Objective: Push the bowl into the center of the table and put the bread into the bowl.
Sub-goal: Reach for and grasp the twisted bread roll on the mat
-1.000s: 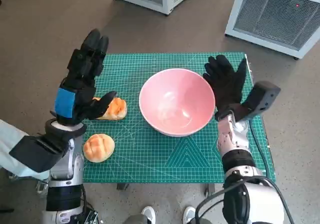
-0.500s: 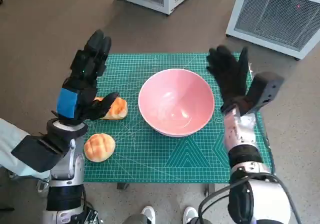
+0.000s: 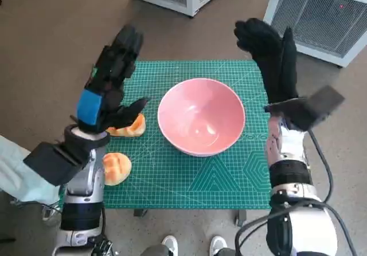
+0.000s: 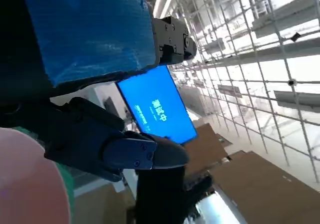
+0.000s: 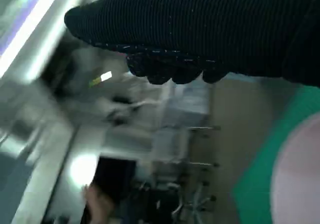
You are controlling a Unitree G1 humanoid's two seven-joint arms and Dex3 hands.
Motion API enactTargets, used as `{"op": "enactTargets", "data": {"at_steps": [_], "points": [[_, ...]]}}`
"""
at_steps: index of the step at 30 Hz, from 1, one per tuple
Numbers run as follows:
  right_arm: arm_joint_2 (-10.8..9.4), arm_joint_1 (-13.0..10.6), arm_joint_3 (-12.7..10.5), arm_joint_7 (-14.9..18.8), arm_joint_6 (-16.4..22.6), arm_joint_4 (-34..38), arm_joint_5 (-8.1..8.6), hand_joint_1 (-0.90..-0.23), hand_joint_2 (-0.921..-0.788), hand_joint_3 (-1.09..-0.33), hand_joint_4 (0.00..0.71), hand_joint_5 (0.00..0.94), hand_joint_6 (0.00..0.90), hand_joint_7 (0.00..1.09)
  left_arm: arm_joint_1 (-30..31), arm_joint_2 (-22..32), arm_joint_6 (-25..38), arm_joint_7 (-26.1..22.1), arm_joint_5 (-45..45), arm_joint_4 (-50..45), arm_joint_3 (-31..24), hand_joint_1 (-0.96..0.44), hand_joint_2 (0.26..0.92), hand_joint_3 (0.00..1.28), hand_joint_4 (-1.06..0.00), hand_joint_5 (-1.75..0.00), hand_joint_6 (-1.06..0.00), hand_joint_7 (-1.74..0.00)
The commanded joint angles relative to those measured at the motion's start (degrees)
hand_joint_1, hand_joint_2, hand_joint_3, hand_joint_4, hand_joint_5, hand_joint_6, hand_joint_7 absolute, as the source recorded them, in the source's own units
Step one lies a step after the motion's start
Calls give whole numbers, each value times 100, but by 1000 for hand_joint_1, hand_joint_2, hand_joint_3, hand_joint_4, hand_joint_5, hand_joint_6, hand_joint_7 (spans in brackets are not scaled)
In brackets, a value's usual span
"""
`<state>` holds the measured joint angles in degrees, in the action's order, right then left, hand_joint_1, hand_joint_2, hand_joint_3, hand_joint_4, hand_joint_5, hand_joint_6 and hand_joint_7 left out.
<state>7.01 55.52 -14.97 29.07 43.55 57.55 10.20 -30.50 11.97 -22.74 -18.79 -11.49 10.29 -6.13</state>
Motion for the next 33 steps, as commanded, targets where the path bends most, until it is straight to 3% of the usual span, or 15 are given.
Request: {"op": "enactTargets", "data": {"at_steps": [1, 4, 8, 11, 16, 27, 30, 33], "points": [[75, -391, 179, 251, 36, -620, 112, -720, -921, -735, 222, 8, 244, 167, -252, -55, 125, -90, -63, 19, 93, -700, 921, 341, -108, 0, -158, -154], [102, -563, 281, 278, -64, -1122, 175, -710, -921, -748, 223, 8, 240, 177, -356, -80, 144, -163, -104, 53, 131, -688, 921, 332, -106, 0, -155, -158], [112, -755, 372, 252, -260, -1634, 246, -704, -921, -763, 216, 7, 127, 395, -467, -111, 102, -270, -108, 123, 166, -676, 921, 324, -104, 0, -149, -166], [113, -879, 417, 230, -410, -1940, 316, -705, -921, -765, 212, 8, 96, 457, -552, -134, 67, -365, -122, 183, 194, -668, 921, 321, -103, 0, -143, -173], [98, -1046, 476, 224, -619, -2313, 481, -709, -921, -765, 214, 9, 80, 489, -673, -143, 26, -477, -75, 279, 240, -673, 921, 319, -102, 0, -28, -391], [32, -1181, 556, 176, -731, -2601, 621, -707, -921, -757, 221, 10, 69, 502, -740, 142, -95, -766, -54, 363, 159, -685, 921, 314, -102, -1, 0, -438], [33, -1193, 563, 165, -750, -2627, 638, -707, -921, -756, 222, 10, 64, 502, -784, 505, -255, -877, 163, 546, 83, -678, 921, 305, -99, -1, 1, -424], [46, -1198, 563, 127, -764, -2629, 620, -709, -921, -755, 223, 10, 61, 502, -822, 1271, -238, -770, 973, 678, 64, -638, 920, 167, -88, -2, 1, -357]]}}
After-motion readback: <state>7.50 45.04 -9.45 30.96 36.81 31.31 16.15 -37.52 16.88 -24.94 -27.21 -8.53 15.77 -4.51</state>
